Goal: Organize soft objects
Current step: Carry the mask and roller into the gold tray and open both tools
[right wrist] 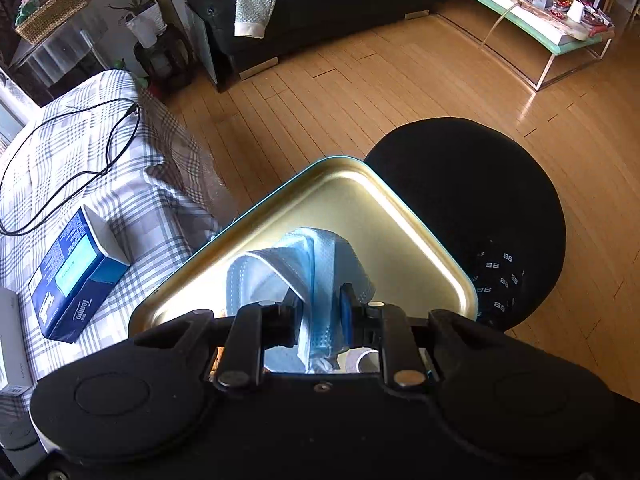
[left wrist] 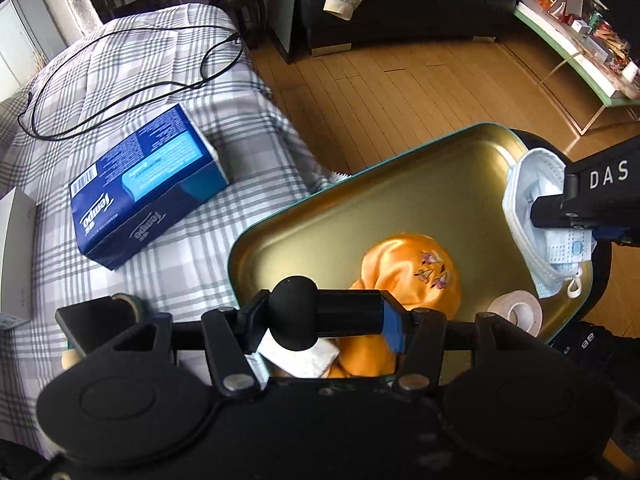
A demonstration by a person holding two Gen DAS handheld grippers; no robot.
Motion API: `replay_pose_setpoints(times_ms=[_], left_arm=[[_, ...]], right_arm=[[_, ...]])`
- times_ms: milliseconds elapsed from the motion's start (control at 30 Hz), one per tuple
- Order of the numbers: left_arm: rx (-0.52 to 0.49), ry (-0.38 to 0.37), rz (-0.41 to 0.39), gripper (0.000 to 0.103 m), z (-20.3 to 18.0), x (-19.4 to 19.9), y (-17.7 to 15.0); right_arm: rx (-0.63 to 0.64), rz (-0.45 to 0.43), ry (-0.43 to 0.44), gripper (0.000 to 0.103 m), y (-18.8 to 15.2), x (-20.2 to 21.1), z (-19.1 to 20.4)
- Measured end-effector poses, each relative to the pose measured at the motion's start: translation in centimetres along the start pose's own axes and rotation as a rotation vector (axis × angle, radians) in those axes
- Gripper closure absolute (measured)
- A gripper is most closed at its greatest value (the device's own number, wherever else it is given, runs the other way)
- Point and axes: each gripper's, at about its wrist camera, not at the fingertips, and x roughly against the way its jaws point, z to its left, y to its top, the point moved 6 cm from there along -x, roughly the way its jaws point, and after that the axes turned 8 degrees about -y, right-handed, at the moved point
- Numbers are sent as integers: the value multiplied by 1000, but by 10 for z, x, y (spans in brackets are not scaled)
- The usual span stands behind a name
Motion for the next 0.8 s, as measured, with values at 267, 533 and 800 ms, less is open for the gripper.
replay_pose_setpoints(times_ms=[267,533,800], left_arm=[[-19,38,-52,46,-14,4,30],[-26,47,-116,14,-15,14,41],[-19,15,-59,11,-8,13,27]], right_arm=[[-32,-51,3,77,11,-3,-11],[-71,-123,46,48,19,9,-10],[-41,-94,33,48,13,5,-4]])
